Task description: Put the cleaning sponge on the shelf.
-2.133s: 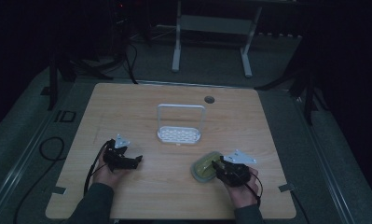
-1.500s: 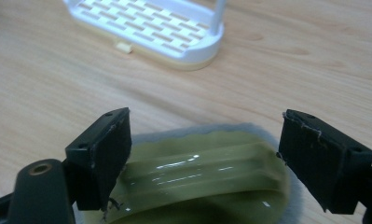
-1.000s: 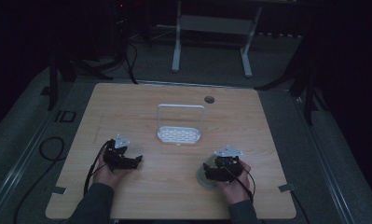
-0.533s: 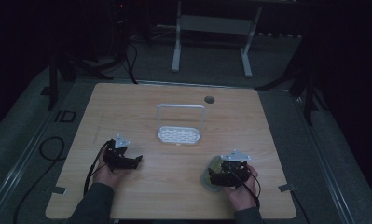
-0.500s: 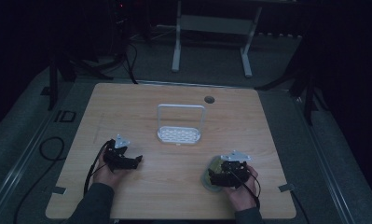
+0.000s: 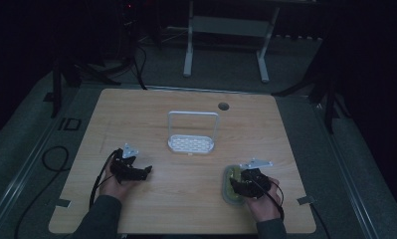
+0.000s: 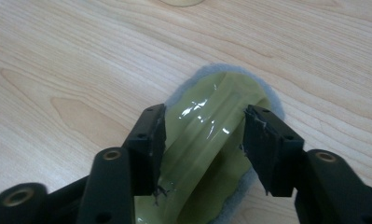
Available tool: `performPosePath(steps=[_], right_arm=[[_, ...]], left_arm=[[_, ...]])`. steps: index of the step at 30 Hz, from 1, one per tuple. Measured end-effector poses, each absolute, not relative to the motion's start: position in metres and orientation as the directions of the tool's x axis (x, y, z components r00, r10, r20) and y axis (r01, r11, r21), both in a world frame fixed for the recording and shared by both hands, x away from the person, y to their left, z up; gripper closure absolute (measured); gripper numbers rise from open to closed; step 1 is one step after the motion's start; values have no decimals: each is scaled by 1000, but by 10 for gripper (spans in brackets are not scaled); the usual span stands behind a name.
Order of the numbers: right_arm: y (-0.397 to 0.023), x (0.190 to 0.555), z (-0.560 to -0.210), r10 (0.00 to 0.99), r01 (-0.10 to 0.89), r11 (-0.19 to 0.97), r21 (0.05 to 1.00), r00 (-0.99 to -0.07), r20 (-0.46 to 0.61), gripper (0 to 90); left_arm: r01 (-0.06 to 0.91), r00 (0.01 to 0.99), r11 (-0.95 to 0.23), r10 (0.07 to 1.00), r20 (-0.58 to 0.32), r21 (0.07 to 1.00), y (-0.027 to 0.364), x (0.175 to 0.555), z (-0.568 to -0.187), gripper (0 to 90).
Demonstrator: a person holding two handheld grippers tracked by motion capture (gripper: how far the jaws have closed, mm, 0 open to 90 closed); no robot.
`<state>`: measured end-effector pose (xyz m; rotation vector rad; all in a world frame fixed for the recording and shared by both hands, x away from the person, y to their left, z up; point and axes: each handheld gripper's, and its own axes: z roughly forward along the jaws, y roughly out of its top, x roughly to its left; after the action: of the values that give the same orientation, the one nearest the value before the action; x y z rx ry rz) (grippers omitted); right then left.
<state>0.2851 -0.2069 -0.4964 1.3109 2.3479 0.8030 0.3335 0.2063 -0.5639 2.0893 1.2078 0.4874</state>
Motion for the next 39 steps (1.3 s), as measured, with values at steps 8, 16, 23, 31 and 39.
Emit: performPosePath(steps=[8, 16, 23, 31, 39], right_arm=[[-215, 297, -491, 847, 697, 442, 565, -532, -7, 562], [-216, 312, -489, 846, 736, 444, 511, -532, 30, 613], [-212, 323, -489, 832, 759, 484, 436, -553, 37, 641], [-210, 333, -487, 800, 756, 549, 357, -598, 37, 667], [-206, 340, -485, 766, 744, 606, 282, -641, 45, 680]], left_arm=[[616, 503, -351, 864, -9, 706, 206, 333, -564, 96], [616, 503, -351, 864, -9, 705, 206, 333, -564, 96], [616, 503, -351, 864, -9, 705, 206, 333, -564, 95], [616, 503, -351, 864, -9, 705, 206, 333, -564, 96], [616, 503, -351, 864, -9, 705, 206, 333, -564, 95]])
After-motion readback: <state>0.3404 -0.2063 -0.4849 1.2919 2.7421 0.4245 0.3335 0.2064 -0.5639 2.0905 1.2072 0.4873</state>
